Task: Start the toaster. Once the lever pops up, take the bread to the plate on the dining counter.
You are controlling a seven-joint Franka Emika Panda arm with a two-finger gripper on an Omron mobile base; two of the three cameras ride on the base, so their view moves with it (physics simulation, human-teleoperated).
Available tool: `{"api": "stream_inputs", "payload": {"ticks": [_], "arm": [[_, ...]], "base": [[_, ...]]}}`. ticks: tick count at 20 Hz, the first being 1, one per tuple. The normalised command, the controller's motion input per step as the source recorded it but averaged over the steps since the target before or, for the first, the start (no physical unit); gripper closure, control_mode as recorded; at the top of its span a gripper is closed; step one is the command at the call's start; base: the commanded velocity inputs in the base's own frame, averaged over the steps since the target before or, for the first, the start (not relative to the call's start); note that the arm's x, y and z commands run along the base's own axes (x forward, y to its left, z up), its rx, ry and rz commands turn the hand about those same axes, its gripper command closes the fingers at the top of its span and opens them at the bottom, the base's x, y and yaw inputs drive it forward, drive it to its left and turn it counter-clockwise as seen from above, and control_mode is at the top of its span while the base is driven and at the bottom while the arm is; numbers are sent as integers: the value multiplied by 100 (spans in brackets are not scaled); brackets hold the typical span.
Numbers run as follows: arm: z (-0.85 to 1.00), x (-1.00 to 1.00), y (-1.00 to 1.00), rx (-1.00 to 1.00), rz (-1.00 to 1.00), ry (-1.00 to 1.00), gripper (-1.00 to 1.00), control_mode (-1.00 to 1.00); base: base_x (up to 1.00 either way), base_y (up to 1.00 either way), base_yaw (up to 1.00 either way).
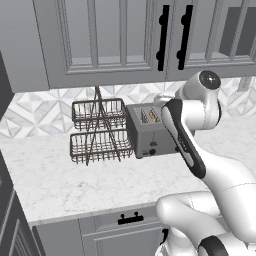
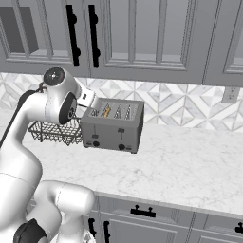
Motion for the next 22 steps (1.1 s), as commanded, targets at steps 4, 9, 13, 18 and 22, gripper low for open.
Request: {"api": "stream_inputs", "payload": {"ticks": [4,9,13,18,22], "arm": [[0,0,0,0,0,0,-100,-100],[0,0,0,0,0,0,-100,-100],[0,0,0,0,0,0,-100,-100],[0,0,0,0,0,0,-100,-100],[0,0,0,0,0,0,-100,-100]], "base": [[0,0,0],[0,0,0],[0,0,0],[0,0,0],[0,0,0]]}}
